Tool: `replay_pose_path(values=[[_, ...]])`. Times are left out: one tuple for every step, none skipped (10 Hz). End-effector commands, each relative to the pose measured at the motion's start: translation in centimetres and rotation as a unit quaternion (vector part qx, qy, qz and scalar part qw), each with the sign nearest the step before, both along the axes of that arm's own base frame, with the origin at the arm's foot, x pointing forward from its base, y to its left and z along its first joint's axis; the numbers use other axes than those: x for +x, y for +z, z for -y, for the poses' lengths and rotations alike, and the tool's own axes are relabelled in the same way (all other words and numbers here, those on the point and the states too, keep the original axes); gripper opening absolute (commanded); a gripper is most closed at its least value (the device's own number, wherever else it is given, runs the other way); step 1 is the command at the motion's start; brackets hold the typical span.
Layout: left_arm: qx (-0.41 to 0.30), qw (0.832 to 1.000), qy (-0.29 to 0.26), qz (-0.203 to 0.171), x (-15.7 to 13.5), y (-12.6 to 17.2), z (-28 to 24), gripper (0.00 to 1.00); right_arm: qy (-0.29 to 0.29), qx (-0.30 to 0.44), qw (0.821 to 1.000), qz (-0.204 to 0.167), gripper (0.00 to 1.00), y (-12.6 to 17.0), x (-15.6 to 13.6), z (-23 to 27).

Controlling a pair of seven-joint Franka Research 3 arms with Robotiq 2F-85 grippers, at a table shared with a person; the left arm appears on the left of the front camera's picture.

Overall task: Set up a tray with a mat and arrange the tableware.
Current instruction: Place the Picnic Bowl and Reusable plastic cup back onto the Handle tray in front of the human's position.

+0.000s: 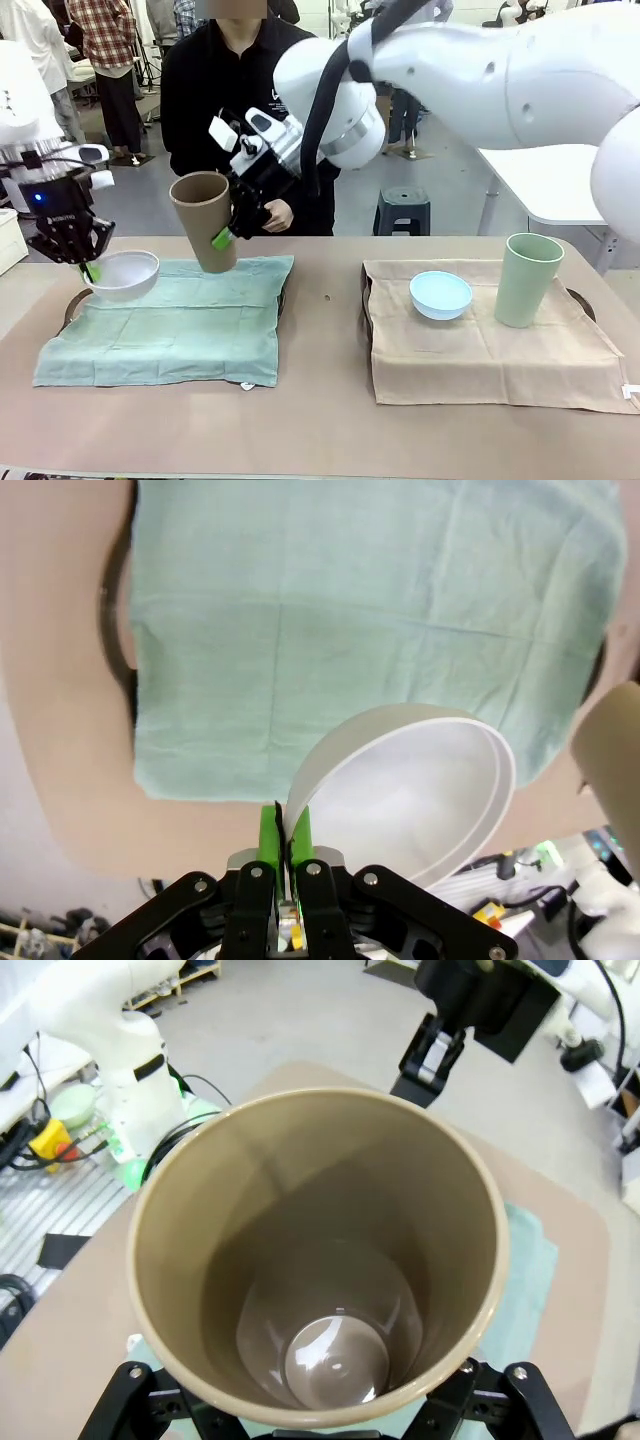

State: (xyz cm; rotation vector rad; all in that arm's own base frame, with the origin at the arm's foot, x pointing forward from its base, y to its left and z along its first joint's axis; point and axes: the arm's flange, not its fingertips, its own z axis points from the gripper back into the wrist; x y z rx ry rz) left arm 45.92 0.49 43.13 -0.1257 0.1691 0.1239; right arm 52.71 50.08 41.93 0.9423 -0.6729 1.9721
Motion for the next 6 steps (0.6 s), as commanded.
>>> replay_pose_path(values=[[0.004, 1.000, -0.003, 0.012, -0.5, 1.8, 0.0, 0.04, -0.008, -0.013, 1.000, -0.003, 0.85, 1.9, 0.0, 0.6], [0.004, 1.000, -0.003, 0.012, -0.5, 1.8, 0.0, 0.04, -0.008, -0.013, 1.000, -0.003, 0.85, 1.9, 0.0, 0.6], [0.004, 1.000, -0.003, 0.012, -0.5, 1.8, 0.0, 0.04, -0.008, -0.013, 1.000, -0.003, 0.85, 1.9, 0.0, 0.6], [0.001, 1.000, -0.001, 0.002, 0.1, 0.2, 0.0, 0.04, -0.002, 0.000, 1.000, 0.000, 0.85, 0.1, 0.1, 0.1], [-0.004, 1.000, 0.014, 0.000, 0.7, -1.5, 0.0, 0.04, 0.014, 0.001, 1.000, -0.011, 0.85, -1.9, 0.4, -0.5], [-0.008, 1.000, 0.016, -0.005, 1.3, -2.7, 0.1, 0.04, 0.019, 0.002, 1.000, -0.013, 0.85, -3.2, 0.8, -0.8]])
